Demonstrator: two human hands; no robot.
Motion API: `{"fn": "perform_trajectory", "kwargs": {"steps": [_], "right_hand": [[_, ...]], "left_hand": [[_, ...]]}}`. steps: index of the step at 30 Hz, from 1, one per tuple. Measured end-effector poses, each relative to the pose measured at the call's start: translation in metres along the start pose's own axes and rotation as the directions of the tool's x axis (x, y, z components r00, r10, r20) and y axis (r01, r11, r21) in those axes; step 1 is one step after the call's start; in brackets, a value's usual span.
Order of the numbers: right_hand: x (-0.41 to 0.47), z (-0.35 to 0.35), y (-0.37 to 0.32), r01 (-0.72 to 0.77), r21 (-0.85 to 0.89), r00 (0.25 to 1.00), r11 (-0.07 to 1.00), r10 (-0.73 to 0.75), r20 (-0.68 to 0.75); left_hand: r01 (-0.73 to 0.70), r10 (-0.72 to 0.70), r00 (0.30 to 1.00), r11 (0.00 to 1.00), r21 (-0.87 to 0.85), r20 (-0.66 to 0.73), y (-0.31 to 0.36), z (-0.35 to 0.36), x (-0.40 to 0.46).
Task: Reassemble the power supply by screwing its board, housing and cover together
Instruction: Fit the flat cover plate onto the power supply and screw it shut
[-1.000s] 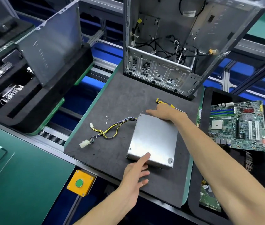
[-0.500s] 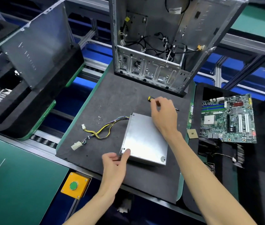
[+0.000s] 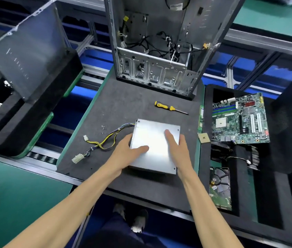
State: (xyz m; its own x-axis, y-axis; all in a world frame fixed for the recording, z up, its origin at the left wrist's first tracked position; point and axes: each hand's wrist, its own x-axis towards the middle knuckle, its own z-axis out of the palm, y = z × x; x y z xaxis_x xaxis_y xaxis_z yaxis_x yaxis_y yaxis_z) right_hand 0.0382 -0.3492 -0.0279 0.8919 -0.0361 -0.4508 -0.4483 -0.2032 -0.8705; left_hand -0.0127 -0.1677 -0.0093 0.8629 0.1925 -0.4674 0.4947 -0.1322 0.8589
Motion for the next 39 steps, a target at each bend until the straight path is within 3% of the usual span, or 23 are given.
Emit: {"fn": "perform_trajectory", "kwargs": {"steps": [5, 11, 20, 25, 28, 32, 35, 39], "right_hand": [[-0.029, 0.002, -0.004, 0.171, 0.259, 0.981, 0.951, -0.19, 0.05], [-0.041, 0.014, 0.007, 0.422, 0.254, 0.902, 0.87, -0.432, -0.019], [-0.052, 0.026, 0.067, 0.411, 0.062, 0.907, 0.909, -0.415, 0.075], [-0.063, 0.029, 0.074, 0.43, 0.025, 0.901, 0.903, -0.431, 0.048], [-0.075, 0.033, 0.074, 0.458, 0.05, 0.889, 0.887, -0.458, -0.023], [-0.098, 0.043, 0.058, 0.515, 0.148, 0.845, 0.844, -0.471, -0.253], [-0.107, 0.048, 0.043, 0.55, 0.212, 0.789, 0.808, -0.42, -0.449], [-0.108, 0.048, 0.028, 0.472, 0.22, 0.819, 0.854, -0.333, -0.468]], "left_hand": [[-0.103, 0.106, 0.985, 0.994, 0.03, -0.135, 0.004, 0.001, -0.021], [-0.24, 0.235, 0.956, 0.971, -0.01, -0.176, -0.001, -0.012, -0.038], [-0.267, 0.27, 0.962, 0.962, 0.059, -0.046, -0.05, -0.034, -0.053], [-0.269, 0.232, 0.963, 0.866, 0.422, 0.138, -0.048, -0.068, -0.068], [-0.26, 0.188, 0.965, 0.773, 0.578, 0.182, -0.03, -0.094, -0.071], [-0.412, 0.458, 0.889, 0.81, 0.417, -0.011, -0.01, -0.11, -0.073], [-0.43, 0.491, 0.869, 0.814, 0.391, -0.066, 0.0, -0.098, -0.067], [-0.415, 0.501, 0.862, 0.785, 0.46, -0.077, 0.002, -0.083, -0.057]]}}
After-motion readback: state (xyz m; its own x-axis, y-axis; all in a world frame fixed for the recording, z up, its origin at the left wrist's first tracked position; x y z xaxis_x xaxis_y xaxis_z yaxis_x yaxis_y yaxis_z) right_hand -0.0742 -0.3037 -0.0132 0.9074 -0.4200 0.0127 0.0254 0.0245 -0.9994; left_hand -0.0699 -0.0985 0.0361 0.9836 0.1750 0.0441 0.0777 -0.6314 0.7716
